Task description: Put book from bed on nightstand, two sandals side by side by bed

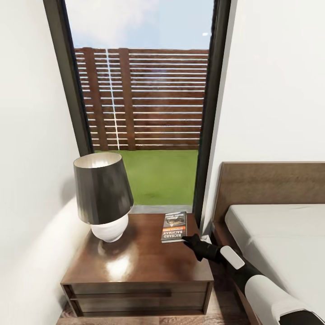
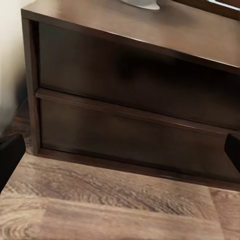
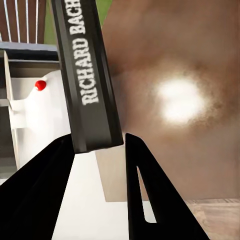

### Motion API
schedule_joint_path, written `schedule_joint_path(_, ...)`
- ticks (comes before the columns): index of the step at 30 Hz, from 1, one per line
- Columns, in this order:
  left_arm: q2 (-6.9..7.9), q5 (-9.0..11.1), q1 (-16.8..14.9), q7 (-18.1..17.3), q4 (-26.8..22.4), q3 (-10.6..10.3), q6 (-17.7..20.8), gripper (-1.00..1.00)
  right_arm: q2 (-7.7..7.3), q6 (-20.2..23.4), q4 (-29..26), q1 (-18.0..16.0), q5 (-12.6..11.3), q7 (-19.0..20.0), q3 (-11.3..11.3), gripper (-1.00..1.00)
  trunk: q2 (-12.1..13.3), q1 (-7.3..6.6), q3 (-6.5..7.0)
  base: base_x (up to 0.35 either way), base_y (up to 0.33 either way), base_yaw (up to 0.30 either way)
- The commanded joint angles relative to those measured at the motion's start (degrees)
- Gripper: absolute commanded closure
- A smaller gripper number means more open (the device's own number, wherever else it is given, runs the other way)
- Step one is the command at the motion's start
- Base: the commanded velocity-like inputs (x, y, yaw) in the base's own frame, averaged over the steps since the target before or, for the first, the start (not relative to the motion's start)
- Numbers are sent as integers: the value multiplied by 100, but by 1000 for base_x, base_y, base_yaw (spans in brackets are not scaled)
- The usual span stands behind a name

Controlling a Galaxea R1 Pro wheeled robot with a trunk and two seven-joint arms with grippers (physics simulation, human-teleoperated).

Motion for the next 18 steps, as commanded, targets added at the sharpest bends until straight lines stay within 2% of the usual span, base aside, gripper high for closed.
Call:
schedule_joint_path(1,1,53,-1,-56,-1,0,8,-100,-6,5,1,-4,3,25,21,100,-2,-1,-5,0,0,0)
schedule_joint_path(18,-8,53,-1,-64,-3,0,4,-100,-7,8,1,-4,-5,-14,7,100,-2,-1,-5,0,0,0)
